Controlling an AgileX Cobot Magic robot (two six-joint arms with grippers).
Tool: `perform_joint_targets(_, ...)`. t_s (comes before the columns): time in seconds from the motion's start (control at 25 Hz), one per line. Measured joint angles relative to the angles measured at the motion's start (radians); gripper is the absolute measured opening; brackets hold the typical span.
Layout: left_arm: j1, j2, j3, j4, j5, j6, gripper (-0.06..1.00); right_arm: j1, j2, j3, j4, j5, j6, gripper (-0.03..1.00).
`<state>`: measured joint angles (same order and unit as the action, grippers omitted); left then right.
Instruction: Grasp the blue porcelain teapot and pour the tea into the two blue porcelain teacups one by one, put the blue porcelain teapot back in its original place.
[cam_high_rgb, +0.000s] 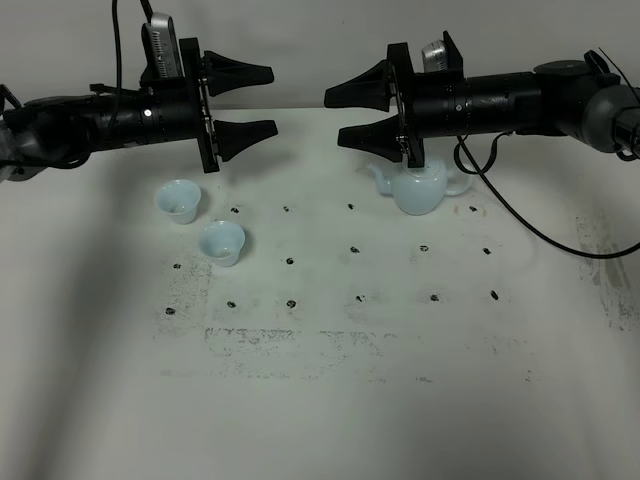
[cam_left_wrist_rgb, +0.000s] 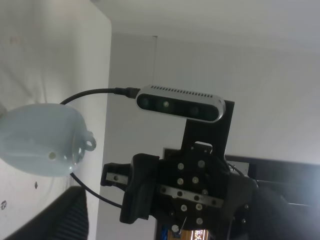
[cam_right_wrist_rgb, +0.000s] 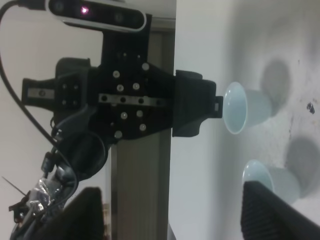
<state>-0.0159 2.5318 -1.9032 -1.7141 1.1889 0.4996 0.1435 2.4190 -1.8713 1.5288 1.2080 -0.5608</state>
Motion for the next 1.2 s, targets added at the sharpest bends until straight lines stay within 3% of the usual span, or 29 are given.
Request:
perform_joint_targets(0.4,0.0,-0.001,0.0,0.0,0.0,0.0,0.64,0.0,0.0,-0.016,-0.004,0.004,-0.026,0.56)
perform_joint_targets(0.6,0.015,-0.07,0.0,0.018,0.001,-0.009,0.64,0.0,0.001,-0.126,-0.037,0.005,-0.011,0.56)
perform_joint_targets(0.72,0.052,-0.181,0.0,0.075,0.003,-0.028,0.64,0.0,0.001,-0.211,-0.08,0.006,0.03,0.56)
perform_joint_targets(0.92,0.137,-0.442,0.0,0.317,0.004,-0.084,0.63,0.0,0.001,-0.367,-0.259,0.006,0.129,0.56)
perform_joint_targets(1.08,0.176,-0.705,0.0,0.624,0.006,-0.137,0.63,-0.01,0.001,-0.486,-0.447,0.008,0.207,0.56)
perform_joint_targets(1.2,0.177,-0.913,0.0,0.83,0.008,-0.169,0.63,-0.028,0.001,-0.55,-0.525,0.009,0.24,0.56)
